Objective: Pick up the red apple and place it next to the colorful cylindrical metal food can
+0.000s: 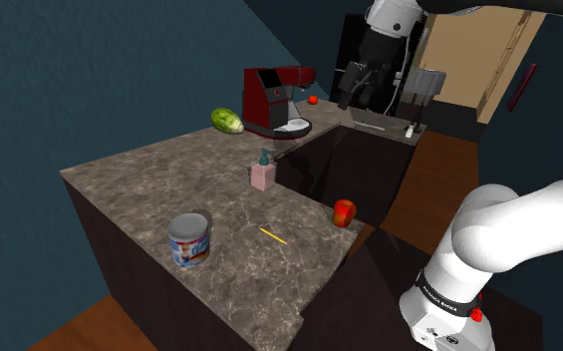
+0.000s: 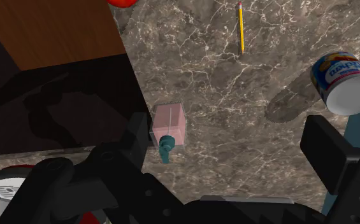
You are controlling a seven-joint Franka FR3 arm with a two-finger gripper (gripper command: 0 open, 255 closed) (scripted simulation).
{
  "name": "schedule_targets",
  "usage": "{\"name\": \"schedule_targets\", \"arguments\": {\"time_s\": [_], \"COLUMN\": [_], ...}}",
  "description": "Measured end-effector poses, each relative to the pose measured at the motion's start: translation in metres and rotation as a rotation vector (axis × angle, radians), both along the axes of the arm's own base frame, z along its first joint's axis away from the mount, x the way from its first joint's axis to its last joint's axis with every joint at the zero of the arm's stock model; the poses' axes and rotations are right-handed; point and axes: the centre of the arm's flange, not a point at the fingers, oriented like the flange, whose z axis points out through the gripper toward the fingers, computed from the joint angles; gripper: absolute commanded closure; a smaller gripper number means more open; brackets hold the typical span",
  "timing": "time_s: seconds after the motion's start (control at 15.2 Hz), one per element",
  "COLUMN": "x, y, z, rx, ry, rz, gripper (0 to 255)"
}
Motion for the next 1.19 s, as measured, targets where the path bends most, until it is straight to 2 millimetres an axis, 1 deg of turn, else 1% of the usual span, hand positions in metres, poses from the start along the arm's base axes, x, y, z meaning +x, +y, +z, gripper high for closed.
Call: {"name": "schedule_targets", "arguments": {"time_s": [0.07, 0.13, 0.26, 0.4, 0.66, 0.79, 0.86, 0.92, 1.19], "x": [0.000, 0.001, 0.004, 0.009, 0.019, 0.024, 0.027, 0.028, 0.034], "y": [0.000, -0.004, -0.016, -0.031, -0.061, -0.079, -0.084, -0.089, -0.120], "z": [0.000, -0.005, -0.022, -0.046, -0.088, -0.111, -0.121, -0.133, -0.180], "rx": [0.000, 0.003, 0.012, 0.024, 0.047, 0.059, 0.065, 0.071, 0.095], "ry": [0.000, 0.002, 0.011, 0.021, 0.041, 0.051, 0.056, 0.061, 0.081], "rz": [0.000, 0.003, 0.012, 0.022, 0.046, 0.057, 0.063, 0.070, 0.093], "gripper": [0, 0, 0, 0, 0, 0, 0, 0, 0]}}
